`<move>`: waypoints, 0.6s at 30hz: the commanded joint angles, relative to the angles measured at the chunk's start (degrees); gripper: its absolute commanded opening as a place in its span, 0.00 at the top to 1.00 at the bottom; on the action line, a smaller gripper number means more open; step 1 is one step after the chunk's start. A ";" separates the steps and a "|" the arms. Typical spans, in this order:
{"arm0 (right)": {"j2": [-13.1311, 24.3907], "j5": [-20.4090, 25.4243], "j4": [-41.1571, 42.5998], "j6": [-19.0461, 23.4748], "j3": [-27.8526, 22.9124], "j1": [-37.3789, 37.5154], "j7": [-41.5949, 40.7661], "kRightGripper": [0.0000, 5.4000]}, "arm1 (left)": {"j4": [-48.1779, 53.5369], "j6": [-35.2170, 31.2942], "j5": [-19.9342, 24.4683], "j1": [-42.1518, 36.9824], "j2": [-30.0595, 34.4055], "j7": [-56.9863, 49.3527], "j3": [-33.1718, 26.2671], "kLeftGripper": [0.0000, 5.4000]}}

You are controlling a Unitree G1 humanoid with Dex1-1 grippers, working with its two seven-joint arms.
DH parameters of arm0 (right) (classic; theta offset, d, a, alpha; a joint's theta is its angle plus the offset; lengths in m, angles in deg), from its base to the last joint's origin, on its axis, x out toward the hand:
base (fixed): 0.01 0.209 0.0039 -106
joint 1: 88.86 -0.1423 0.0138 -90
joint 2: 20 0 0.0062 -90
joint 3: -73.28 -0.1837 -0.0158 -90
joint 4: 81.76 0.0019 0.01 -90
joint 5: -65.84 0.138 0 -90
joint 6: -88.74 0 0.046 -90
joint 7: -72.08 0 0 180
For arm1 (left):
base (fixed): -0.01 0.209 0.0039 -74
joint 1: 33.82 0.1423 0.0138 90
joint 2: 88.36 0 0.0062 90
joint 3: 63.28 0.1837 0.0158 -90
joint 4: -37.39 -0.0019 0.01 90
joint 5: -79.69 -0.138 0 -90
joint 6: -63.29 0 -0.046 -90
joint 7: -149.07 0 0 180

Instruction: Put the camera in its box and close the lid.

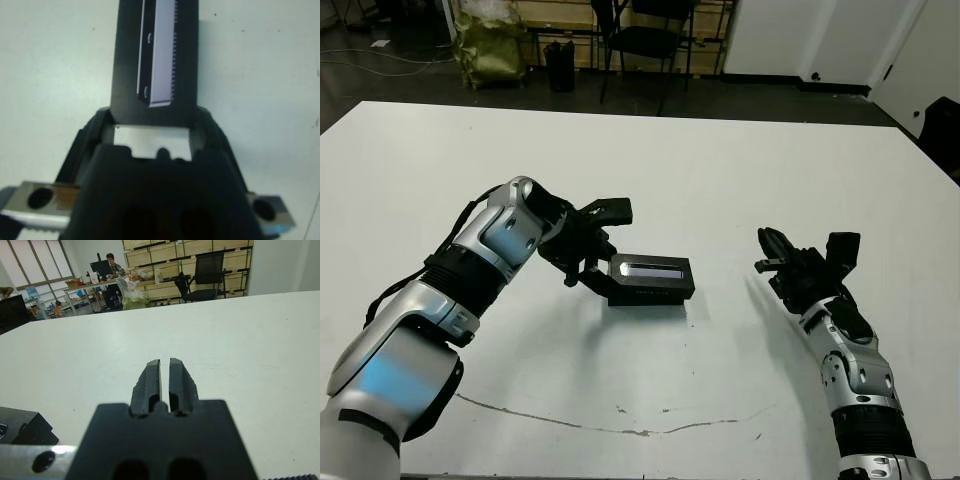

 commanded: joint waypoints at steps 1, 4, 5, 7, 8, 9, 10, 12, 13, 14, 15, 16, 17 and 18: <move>0.47 -0.03 -0.26 1.17 -0.17 0.23 0.27 1.00 | -0.58 1.15 -0.61 -0.29 0.11 -0.23 0.70 0.55; 0.39 0.19 -0.17 1.00 -0.19 0.31 -0.03 1.00 | 0.05 -2.80 -1.17 -0.39 -0.20 -1.19 1.02 0.55; 0.44 0.21 -0.43 0.79 -0.22 0.28 -0.24 1.00 | 0.25 -2.98 -1.39 -0.23 -0.21 -1.60 1.10 0.55; 0.39 0.18 -0.75 0.55 -0.29 0.27 -0.25 1.00 | 0.10 -2.63 -1.36 -0.02 -0.29 -1.98 1.05 0.55; 0.35 0.19 -0.73 0.72 -0.32 0.26 -0.13 1.00 | -0.12 -2.82 -1.30 -0.05 -0.40 -2.04 1.07 0.55; 0.31 -0.01 -0.37 0.90 -0.24 0.37 0.23 1.00 | -0.18 -3.07 -1.32 -0.09 -0.45 -2.09 1.14 0.55; 0.31 -0.21 0.02 1.10 -0.14 0.47 0.55 1.00 | -0.16 -3.05 -1.37 -0.07 -0.45 -2.16 1.21 0.55; 0.42 -0.76 1.15 2.14 0.17 0.69 1.56 1.00 | 0.21 -3.32 -1.79 -0.09 -0.41 -2.52 1.53 0.55; 0.43 -0.80 1.58 2.53 0.25 0.77 1.76 1.00 | 0.29 -3.46 -1.84 -0.08 -0.41 -2.65 1.55 0.55; 0.42 -0.73 1.84 2.79 0.28 0.83 1.82 1.00 | 0.22 -3.70 -1.76 -0.09 -0.45 -2.70 1.51 0.55; 0.39 -0.65 1.97 2.88 0.29 0.90 1.80 1.00 | 0.12 -3.81 -1.69 -0.10 -0.48 -2.74 1.46 0.55; 0.32 -0.48 1.62 2.51 0.20 0.88 1.51 1.00 | 0.11 -3.65 -1.82 -0.07 -0.41 -2.92 1.54 0.55; 0.30 -0.24 1.03 2.18 0.06 0.74 1.13 1.00 | 0.00 -3.41 -1.88 0.00 -0.37 -3.12 1.52 0.55; 0.31 -0.13 0.61 2.01 -0.02 0.62 0.93 1.00 | -0.28 -3.02 -1.78 0.07 -0.36 -3.19 1.40 0.55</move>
